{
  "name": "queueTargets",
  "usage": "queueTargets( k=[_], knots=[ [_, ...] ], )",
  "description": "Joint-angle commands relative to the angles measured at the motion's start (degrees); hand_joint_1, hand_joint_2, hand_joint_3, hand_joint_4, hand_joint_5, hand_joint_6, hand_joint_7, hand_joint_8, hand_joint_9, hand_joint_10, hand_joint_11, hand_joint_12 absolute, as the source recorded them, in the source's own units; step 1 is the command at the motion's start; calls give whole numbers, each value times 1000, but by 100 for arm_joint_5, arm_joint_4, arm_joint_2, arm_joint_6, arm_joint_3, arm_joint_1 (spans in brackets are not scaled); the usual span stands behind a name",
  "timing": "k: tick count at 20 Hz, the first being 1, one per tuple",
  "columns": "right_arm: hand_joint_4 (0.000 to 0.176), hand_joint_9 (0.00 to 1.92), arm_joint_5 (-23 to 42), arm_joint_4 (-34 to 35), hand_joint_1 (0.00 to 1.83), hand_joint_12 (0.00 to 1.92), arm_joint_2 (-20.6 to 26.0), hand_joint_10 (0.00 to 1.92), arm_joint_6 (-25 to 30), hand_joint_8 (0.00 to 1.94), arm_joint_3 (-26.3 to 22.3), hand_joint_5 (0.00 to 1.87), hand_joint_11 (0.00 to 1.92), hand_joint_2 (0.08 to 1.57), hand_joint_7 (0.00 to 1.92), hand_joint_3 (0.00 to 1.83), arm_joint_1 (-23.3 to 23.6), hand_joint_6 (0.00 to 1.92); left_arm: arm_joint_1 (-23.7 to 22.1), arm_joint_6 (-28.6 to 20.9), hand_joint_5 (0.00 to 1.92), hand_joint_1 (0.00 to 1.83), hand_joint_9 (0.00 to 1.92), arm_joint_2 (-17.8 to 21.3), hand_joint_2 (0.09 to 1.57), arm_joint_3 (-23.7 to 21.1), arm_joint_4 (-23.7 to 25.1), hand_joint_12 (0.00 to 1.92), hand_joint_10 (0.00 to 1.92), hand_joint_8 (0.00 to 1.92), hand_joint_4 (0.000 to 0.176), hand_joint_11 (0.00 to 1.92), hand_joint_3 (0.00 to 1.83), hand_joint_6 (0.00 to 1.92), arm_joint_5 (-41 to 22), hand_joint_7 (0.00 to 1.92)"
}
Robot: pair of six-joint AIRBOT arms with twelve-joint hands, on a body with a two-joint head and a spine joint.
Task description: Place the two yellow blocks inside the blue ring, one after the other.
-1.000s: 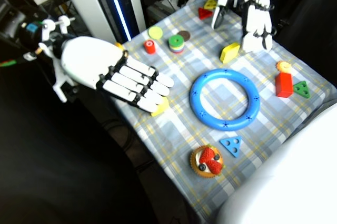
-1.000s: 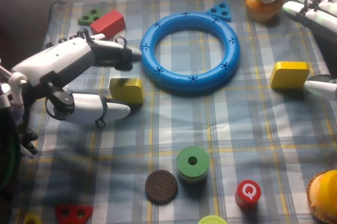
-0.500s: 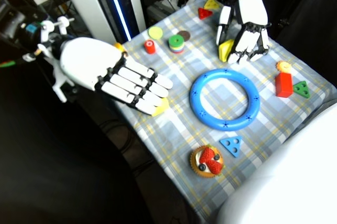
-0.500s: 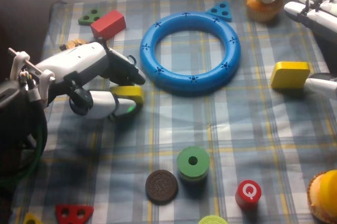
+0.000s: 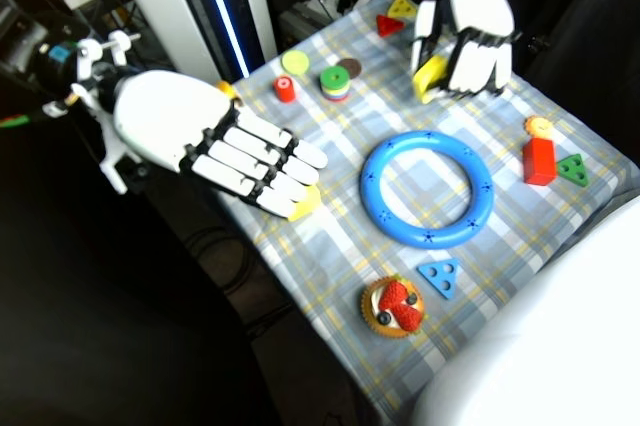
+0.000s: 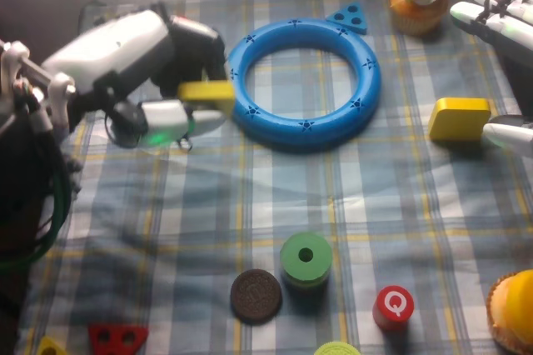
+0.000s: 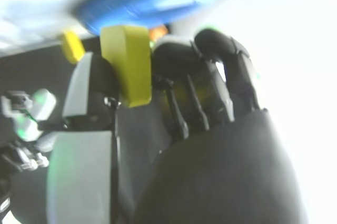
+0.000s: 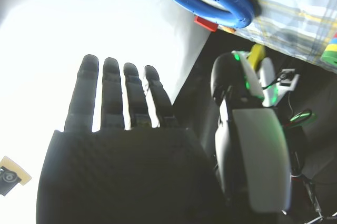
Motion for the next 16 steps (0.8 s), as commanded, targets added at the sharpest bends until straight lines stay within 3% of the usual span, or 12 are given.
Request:
queueTargets(
  k=[1,4,5,6,7,8,9,10,13,14,15,16],
  knots=[
    [5,0,696,-68,445,0,2,0,24,0,15,0,0,1276,0,0,13,0,-201,-39,820,1118,763,-109,1200,91,145,1921,1921,1914,0,473,0,1215,-656,764],
    [6,0,714,-67,441,0,1,0,30,0,15,0,0,1279,0,1,2,0,-886,-38,853,1128,826,-679,1181,706,124,1921,1921,1921,0,563,0,1167,66,811],
    [15,0,714,-67,459,0,-1,0,30,0,16,0,0,1274,0,0,-6,0,-1102,-39,847,1124,841,-907,1184,923,107,1921,1921,1880,0,587,1,1176,315,802],
    [11,0,714,-68,464,0,-17,0,30,0,23,0,0,1275,0,0,-7,0,-1189,-14,819,1202,817,-1081,1204,1106,5,1921,1749,1596,0,504,0,1020,487,823],
    [14,0,713,-68,478,0,-31,0,30,0,31,0,0,1266,0,0,-7,0,-1262,67,831,1222,795,-1251,1200,1298,-164,1921,1663,1511,0,442,0,966,652,842],
    [11,0,713,-69,480,0,-45,0,30,0,40,0,0,1259,0,0,-7,0,-1320,148,891,1156,816,-1421,1163,1501,-339,1921,1869,1662,0,562,0,1063,820,834],
    [16,0,711,-69,405,0,-62,0,31,0,49,0,0,1246,0,0,-7,0,-1356,170,816,1204,785,-1585,1194,1716,-522,1921,1911,1414,0,534,5,1197,992,812],
    [19,0,709,-70,393,0,-86,0,43,0,59,0,0,1251,0,0,-7,0,-1379,403,818,1219,801,-1819,1192,2031,-978,1921,1851,1330,0,528,0,1198,1251,829],
    [3,0,707,-73,417,0,-128,0,72,0,84,0,0,1260,0,0,-7,0,-1356,983,793,1215,739,-2165,1203,2393,-1641,1921,1886,1347,0,545,2,1236,1582,810],
    [13,0,706,-73,392,0,-129,0,82,0,85,0,0,1275,0,5,-7,0,-1338,1078,735,1197,635,-2230,1241,2450,-1746,1921,1841,1565,0,496,5,1155,1629,773],
    [9,0,706,-74,379,0,-129,0,83,0,85,0,0,1283,0,7,-7,0,-1327,1083,684,1191,592,-2250,1251,2470,-1772,1921,1778,1552,0,501,3,1208,1642,788],
    [7,0,706,-75,395,0,-129,0,86,0,85,0,0,1293,0,9,-7,0,-1313,1083,367,989,375,-2270,1189,2482,-1796,1921,1502,1042,0,248,0,859,1652,485]
  ],
)
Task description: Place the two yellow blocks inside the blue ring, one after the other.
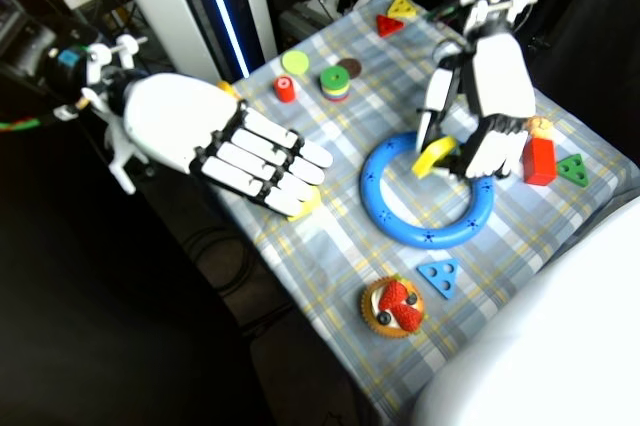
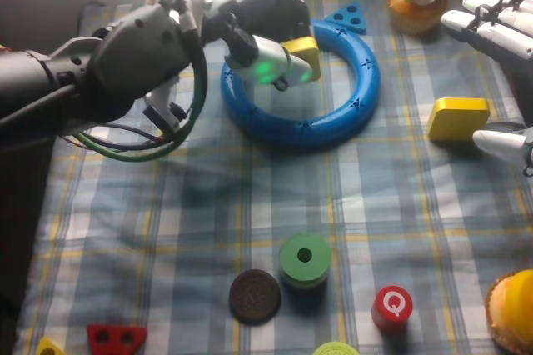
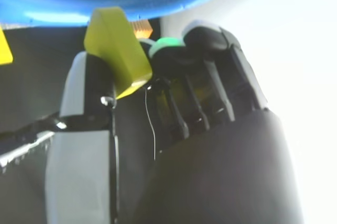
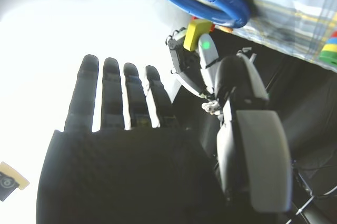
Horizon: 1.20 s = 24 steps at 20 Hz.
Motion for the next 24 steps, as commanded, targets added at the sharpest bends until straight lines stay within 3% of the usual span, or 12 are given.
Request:
queueTargets(
  k=[1,2,3,4,5,6,8,11,15,17,19,24],
  knots=[
    [7,0,668,-75,418,0,11,0,35,0,26,0,0,1295,0,7,34,0,-50,-31,280,905,188,7,1163,19,60,1844,1175,608,40,49,0,538,-509,386],
    [14,0,668,-75,420,0,11,0,40,0,26,0,0,1294,0,5,34,0,-53,-31,299,890,137,7,1136,7,79,1741,983,327,50,9,0,312,-523,381],
    [17,0,668,-75,407,0,11,0,50,0,26,0,0,1295,0,5,31,0,-58,-31,239,811,39,45,1124,-56,121,1293,693,51,84,0,0,77,-593,277],
    [17,0,668,-75,407,0,11,0,54,0,26,0,0,1295,0,5,31,0,-65,-31,239,811,39,95,1124,-127,167,1293,693,51,84,0,0,77,-655,277],
    [28,0,668,-76,363,0,11,0,58,0,27,0,0,1292,0,3,31,0,-68,-31,165,683,7,171,1117,-233,223,918,466,10,93,0,0,23,-755,162],
    [1,0,657,-76,404,0,11,0,96,0,49,0,0,1287,0,0,30,0,-67,-134,147,490,13,363,1202,-510,461,299,174,0,103,0,12,5,-1045,81],
    [0,0,593,-75,422,0,-6,0,134,0,90,0,0,1279,0,0,26,0,24,-609,138,431,23,580,1244,-784,832,199,124,0,95,0,13,1,-1460,71],
    [0,0,379,-61,439,0,-157,0,289,0,274,0,0,1270,0,0,28,0,215,-1434,89,256,12,1027,1385,-1297,1517,231,72,0,49,0,29,2,-2222,46],
    [0,0,65,164,463,9,-419,0,304,0,541,0,16,1279,0,0,84,0,492,-2000,105,221,7,1566,1439,-1904,2075,198,58,2,41,0,14,5,-2940,58],
    [0,88,-113,220,647,666,-549,33,304,3,673,0,0,1271,28,1,167,0,666,-2167,220,596,11,1722,1461,-2084,2159,107,55,14,31,0,0,45,-3227,111],
    [0,188,-235,254,758,1165,-659,72,304,24,776,67,0,1275,151,0,250,15,850,-2189,323,773,71,1878,1420,-2267,2165,616,88,10,3,0,0,53,-3495,210],
    [0,255,-712,263,733,1303,-1008,251,340,4,1131,168,0,1321,351,0,595,2,1258,-2380,368,833,99,2030,1402,-2364,1876,802,123,13,0,0,0,44,-3730,255]
  ],
)
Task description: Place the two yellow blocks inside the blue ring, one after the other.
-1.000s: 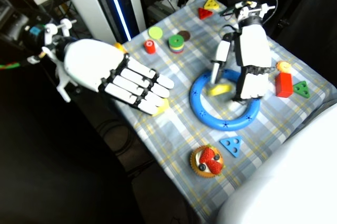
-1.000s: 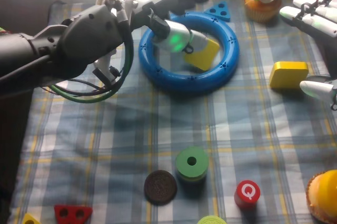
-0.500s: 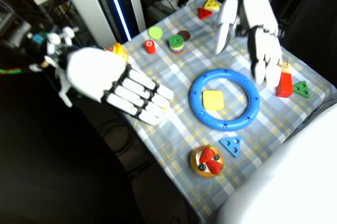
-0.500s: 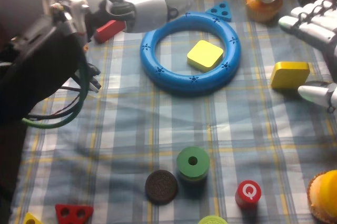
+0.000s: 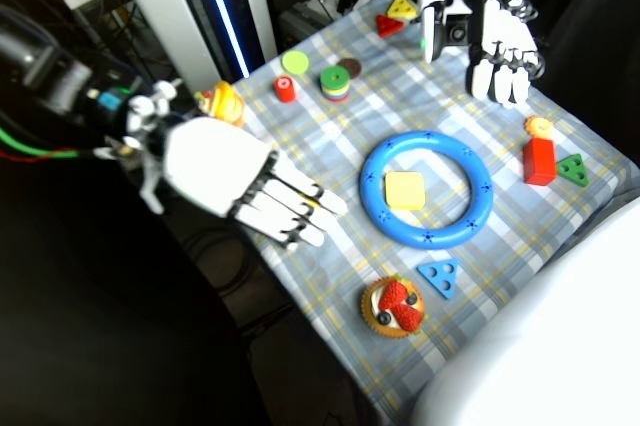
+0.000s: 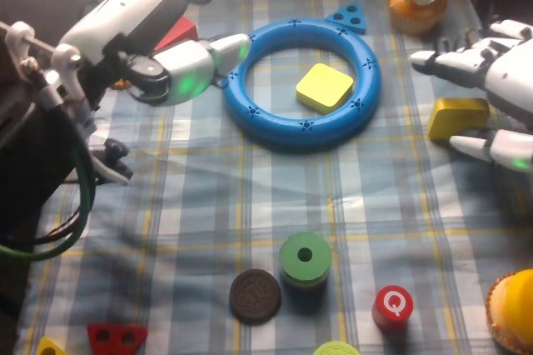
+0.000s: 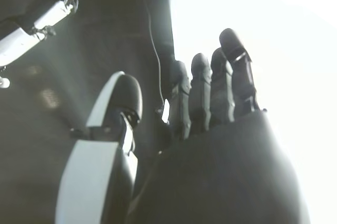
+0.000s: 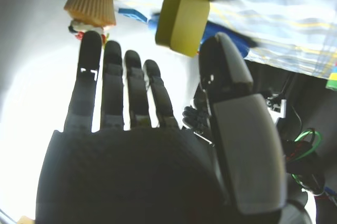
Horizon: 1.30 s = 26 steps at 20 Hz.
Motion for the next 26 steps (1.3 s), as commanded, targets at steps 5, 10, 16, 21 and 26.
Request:
queueTargets(
  k=[5,10,16,21,26],
  knots=[
    [0,596,557,-133,1174,1919,-52,1530,175,1451,132,596,384,1271,830,0,275,1400,338,-205,351,802,11,322,1379,-284,52,1,43,0,2,0,0,7,-1263,217],
    [0,563,558,-438,1163,1921,-44,1616,295,1447,143,612,435,1269,815,0,570,1399,680,-326,344,825,142,556,1372,-546,115,415,3,11,0,0,2,3,-1701,218],
    [0,631,277,-996,1298,1868,-425,1676,367,1419,484,613,431,1275,734,0,1456,1396,1070,-466,328,708,142,680,1408,-699,74,484,14,5,10,0,0,4,-1967,207],
    [0,518,-437,-1059,1158,1756,-1276,1464,367,1481,1230,655,360,1283,710,1,1947,1435,1241,-478,386,800,169,629,1376,-669,-124,663,11,1,0,0,0,7,-1936,247],
    [0,633,-939,-1065,1146,1676,-1916,1311,346,1461,1767,667,509,1268,751,0,2161,1360,1244,-534,379,765,146,523,1384,-575,-150,583,8,0,0,0,0,5,-1855,230]
  ],
)
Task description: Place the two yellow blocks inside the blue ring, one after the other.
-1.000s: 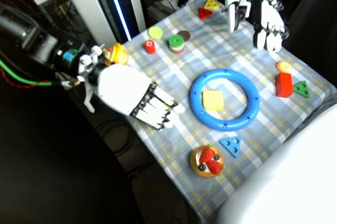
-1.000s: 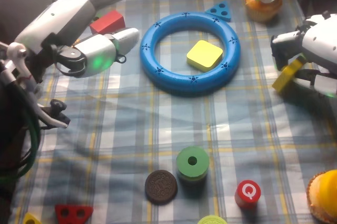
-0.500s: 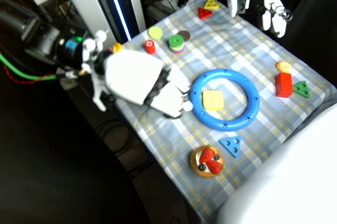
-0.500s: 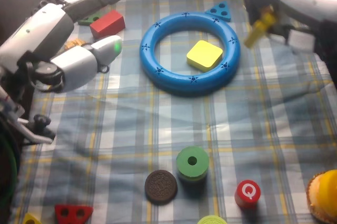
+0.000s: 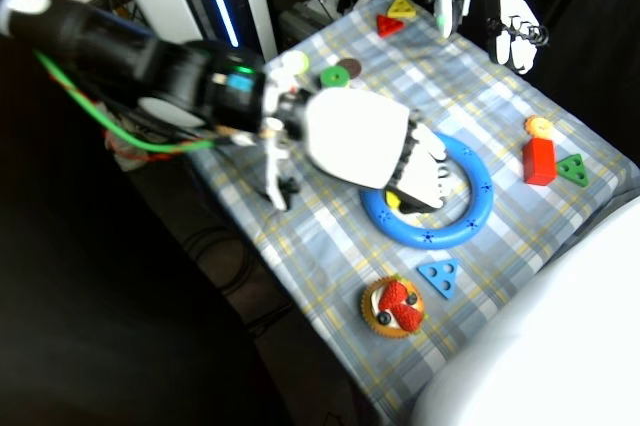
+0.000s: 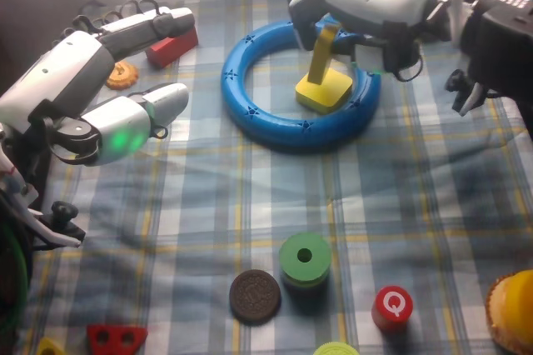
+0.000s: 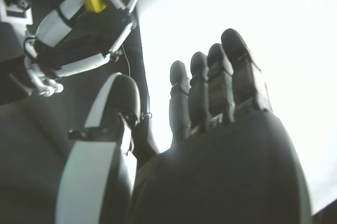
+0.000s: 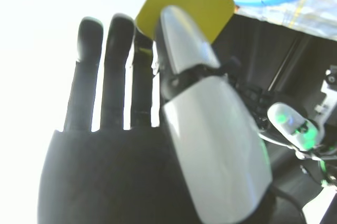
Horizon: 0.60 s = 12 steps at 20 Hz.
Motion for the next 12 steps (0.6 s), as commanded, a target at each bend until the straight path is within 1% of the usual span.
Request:
queueTargets(
  k=[1,2,3,4,5,6,7,8,9,10,11,12],
  knots=[
    [0,663,504,-40,1170,1671,-13,1293,-18,1455,31,673,499,1255,797,0,82,1295,-37,-46,379,770,136,-25,1383,26,145,531,3,2,0,0,0,4,-668,220],
    [0,622,435,-40,1172,1690,-34,1246,-18,1471,53,615,408,1268,797,2,82,1343,-45,-54,387,770,146,-27,1381,30,145,549,6,2,0,0,0,4,-667,227],
    [0,622,396,-40,1172,1690,-35,1246,-18,1471,56,615,408,1268,797,2,82,1343,-46,-61,387,770,146,-27,1381,30,144,549,6,2,0,0,0,4,-670,227],
    [0,495,374,-40,1237,1815,-34,1275,-18,1531,56,335,251,1295,658,0,82,766,-40,-68,381,738,138,-27,1390,30,134,500,2,1,0,0,1,1,-683,223],
    [0,460,362,-40,1248,1848,-30,1295,-18,1553,51,351,211,1304,623,0,82,468,-30,-73,379,731,136,-25,1392,28,127,489,1,0,0,0,1,0,-693,222],
    [14,363,362,-40,968,1846,-28,1280,-18,899,21,273,123,1289,400,0,82,230,-23,-80,365,711,123,-25,1402,26,123,428,0,0,0,0,2,0,-703,208],
    [37,274,364,-40,844,1843,-11,1281,-18,502,-34,193,51,1298,360,0,84,94,-20,-88,375,724,146,-22,1394,24,122,491,9,3,0,0,0,3,-712,226],
    [43,239,394,-61,804,1816,72,1250,-18,281,-151,152,24,1299,361,0,90,32,-19,-95,385,730,159,-18,1390,19,122,557,13,3,0,0,0,4,-722,236],
    [72,191,447,-119,779,1704,212,1112,-18,139,-271,99,4,1284,306,0,98,6,-18,-99,376,737,159,-10,1391,12,122,549,11,1,0,0,0,1,-730,236],
    [80,113,549,-170,728,1637,417,1037,-18,64,-445,37,0,1276,231,0,99,0,-16,-101,383,773,165,0,1383,0,124,554,12,2,0,0,0,4,-742,241],
    [82,96,676,-193,715,1622,604,1019,-18,45,-619,22,0,1275,215,0,99,0,-8,-102,385,781,167,10,1381,-12,124,556,13,3,0,0,0,4,-759,242],
    [64,18,856,-194,701,1747,786,1062,-17,10,-810,6,0,1274,144,0,99,0,7,-103,371,787,143,26,1386,-25,122,433,5,5,0,0,0,6,-782,223]
  ],
)
